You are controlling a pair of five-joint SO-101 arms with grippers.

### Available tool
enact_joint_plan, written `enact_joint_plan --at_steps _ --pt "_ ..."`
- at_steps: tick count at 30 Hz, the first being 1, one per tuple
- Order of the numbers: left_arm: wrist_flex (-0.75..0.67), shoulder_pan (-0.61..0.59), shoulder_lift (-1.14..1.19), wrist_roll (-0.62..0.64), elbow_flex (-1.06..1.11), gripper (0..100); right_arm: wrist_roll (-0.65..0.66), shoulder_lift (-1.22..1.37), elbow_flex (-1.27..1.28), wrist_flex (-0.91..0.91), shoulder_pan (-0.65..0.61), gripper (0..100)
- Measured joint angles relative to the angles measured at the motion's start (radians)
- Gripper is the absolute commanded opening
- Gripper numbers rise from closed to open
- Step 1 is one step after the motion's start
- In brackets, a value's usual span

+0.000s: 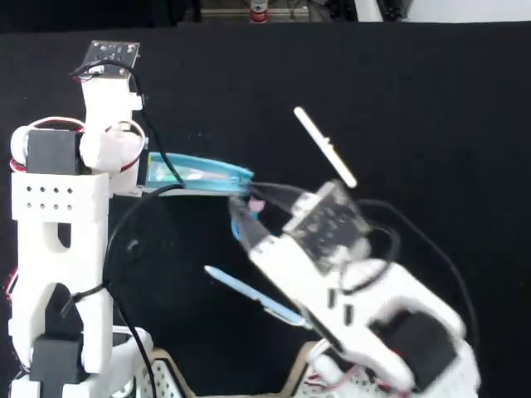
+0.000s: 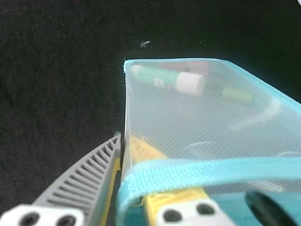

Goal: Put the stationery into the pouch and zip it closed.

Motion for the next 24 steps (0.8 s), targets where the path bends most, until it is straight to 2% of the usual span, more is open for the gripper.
enact_joint_plan --at_steps 4,6,9,13,18,24 --pt "0.0 0.0 0.0 0.0 0.0 3 0.032 -0.012 0.038 0.203 0.115 12.9" --pt "0.0 0.0 0.0 0.0 0.0 3 0.118 -0.012 0.123 0.226 0.147 12.1" --pt "0.0 0.0 0.0 0.0 0.0 3 0.216 0.049 0.29 0.198 0.163 12.1" --pt "0.0 0.0 0.0 0.0 0.0 3 0.241 0.146 0.445 0.124 0.164 12.1" --pt "0.0 -0.012 0.0 0.0 -0.002 3 0.247 0.186 0.468 0.123 0.164 12.0" --pt "0.0 -0.091 0.003 0.0 -0.054 3 0.247 0.186 0.468 0.135 0.164 12.0"
